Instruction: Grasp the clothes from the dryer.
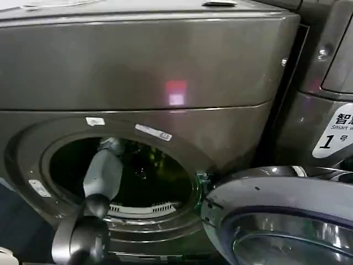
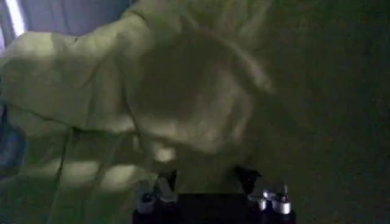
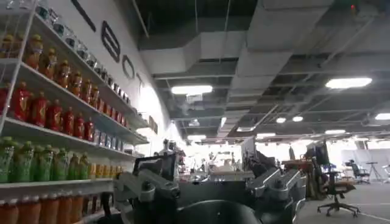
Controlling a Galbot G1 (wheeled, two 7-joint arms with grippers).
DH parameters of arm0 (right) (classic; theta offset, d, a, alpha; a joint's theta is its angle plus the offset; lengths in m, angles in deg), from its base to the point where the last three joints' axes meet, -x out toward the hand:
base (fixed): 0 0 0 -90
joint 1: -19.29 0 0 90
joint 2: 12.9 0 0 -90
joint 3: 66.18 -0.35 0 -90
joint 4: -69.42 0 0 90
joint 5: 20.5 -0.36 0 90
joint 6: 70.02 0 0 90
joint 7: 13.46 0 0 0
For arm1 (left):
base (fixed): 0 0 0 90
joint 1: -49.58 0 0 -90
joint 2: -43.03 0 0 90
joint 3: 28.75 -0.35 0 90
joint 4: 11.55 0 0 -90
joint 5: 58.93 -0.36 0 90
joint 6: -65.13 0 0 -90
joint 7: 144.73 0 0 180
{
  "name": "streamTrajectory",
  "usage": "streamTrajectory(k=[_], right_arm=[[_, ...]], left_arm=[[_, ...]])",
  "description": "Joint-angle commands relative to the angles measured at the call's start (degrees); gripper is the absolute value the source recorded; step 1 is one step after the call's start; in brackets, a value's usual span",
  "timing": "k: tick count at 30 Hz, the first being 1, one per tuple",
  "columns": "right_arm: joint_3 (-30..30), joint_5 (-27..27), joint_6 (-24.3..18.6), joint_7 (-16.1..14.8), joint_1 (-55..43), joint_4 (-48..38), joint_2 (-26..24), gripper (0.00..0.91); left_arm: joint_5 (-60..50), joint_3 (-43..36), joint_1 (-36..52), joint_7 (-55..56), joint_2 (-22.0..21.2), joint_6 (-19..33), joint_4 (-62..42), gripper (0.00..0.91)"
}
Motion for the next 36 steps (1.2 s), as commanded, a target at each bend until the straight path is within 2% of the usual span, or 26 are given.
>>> streamTrajectory(k=[1, 9, 10, 13, 17, 24, 28, 36], right_arm=[[0.11, -0.46, 0.44, 0.1, -0.11, 0.16, -0.08, 0.907], [0.51, 1.06, 1.97, 1.09, -0.11, 0.39, -0.08, 0.907], [0.46, 0.55, 1.84, 1.92, -0.37, 0.47, -0.27, 0.907], [0.01, 0.63, 4.61, 1.67, -0.5, 1.59, 0.02, 0.907], [0.63, 0.59, 1.24, 2.39, -0.58, 1.33, -0.03, 0.907], [0.44, 1.08, 0.75, 2.49, -0.42, 0.92, 0.42, 0.907], [0.08, 1.02, 0.62, 2.58, -0.2, 1.13, 0.63, 0.907], [0.07, 1.05, 0.4, 2.73, -0.4, 1.19, 0.83, 0.907]], left_arm=[[1.4, -0.18, -0.26, 0.59, -0.24, -1.21, -0.67, 0.0], [7.02, -0.48, -1.1, 3.58, -0.45, -2.76, 1.92, 0.0], [8.51, -0.48, -1.16, 5.18, -0.46, -2.79, 2.2, 0.0], [13.66, -0.43, -1.42, 7.95, -0.44, -3.23, 2.48, 0.0], [19.77, -0.76, -3.08, 12.83, -0.45, -4.52, 6.48, 0.0], [34.62, -0.78, -5.11, 26.62, -1.73, -7.82, 14.75, 0.0], [41.53, -0.73, -6.64, 41.92, -3.14, -10.09, 18.02, 0.0], [58.11, -2.44, -10.18, 64.2, -5.67, -15.18, 25.2, 0.0]])
